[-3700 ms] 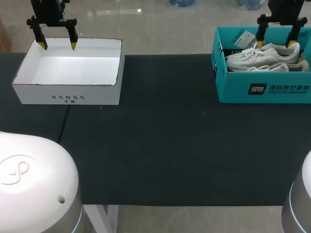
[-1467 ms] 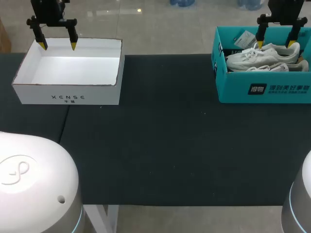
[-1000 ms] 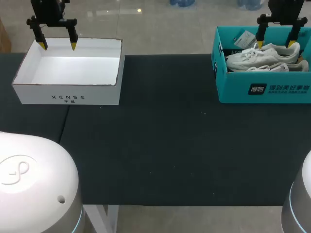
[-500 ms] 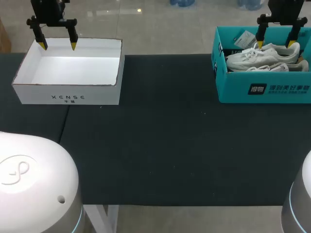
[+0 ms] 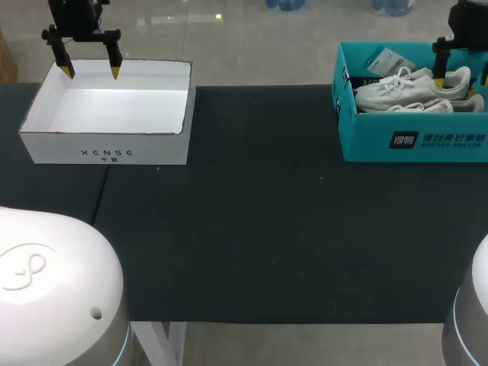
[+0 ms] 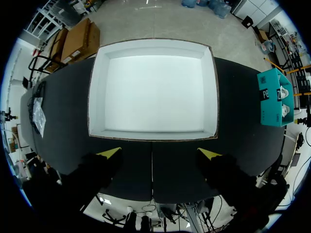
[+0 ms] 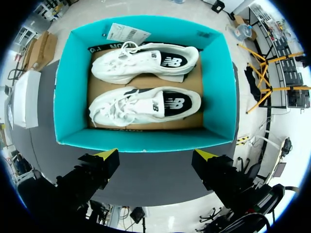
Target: Take the shoe out of the shoebox, open the shoe tongue, remove and reinsert the insole, then place the shoe into the shoebox
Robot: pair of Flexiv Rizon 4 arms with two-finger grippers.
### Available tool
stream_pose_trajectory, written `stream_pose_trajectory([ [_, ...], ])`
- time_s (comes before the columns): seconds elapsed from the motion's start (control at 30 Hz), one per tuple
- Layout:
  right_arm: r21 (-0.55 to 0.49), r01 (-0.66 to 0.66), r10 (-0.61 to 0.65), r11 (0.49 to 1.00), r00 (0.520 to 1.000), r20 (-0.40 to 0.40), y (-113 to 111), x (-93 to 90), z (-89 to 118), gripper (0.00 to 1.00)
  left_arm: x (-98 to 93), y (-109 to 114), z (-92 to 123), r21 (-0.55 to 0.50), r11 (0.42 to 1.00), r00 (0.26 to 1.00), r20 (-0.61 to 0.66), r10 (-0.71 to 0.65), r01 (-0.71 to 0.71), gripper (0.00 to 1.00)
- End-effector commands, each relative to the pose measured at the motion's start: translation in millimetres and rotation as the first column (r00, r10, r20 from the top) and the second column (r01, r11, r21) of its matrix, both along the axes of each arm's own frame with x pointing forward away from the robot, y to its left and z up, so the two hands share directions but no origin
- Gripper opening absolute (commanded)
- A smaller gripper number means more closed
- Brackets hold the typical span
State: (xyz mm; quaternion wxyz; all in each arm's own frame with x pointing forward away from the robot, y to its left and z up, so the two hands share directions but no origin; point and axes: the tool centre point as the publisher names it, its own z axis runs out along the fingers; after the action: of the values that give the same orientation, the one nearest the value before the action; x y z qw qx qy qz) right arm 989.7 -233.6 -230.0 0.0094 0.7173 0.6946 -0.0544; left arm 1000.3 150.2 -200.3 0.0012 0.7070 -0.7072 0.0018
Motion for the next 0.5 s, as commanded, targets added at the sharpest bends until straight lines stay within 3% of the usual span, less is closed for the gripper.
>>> stream_pose_trajectory([
  [0.03,0.030,-0.005,0.004,1.000,1.000,0.017,-23,-1.4,-11,1.00,-0.1,0,0,0.002,1.000,1.000,-0.001,0.000,0.000,1.00],
  [0.23,0.032,-0.033,0.032,0.999,0.999,0.017,-50,11.0,-20,1.00,-0.1,0,0,0.002,1.000,1.000,-0.001,0.000,0.000,1.00],
  [0.5,0.027,-0.061,0.061,0.998,0.998,-0.013,-63,23.9,-21,1.00,-0.1,0,0,0.002,1.000,1.000,-0.001,0.000,0.000,1.00],
])
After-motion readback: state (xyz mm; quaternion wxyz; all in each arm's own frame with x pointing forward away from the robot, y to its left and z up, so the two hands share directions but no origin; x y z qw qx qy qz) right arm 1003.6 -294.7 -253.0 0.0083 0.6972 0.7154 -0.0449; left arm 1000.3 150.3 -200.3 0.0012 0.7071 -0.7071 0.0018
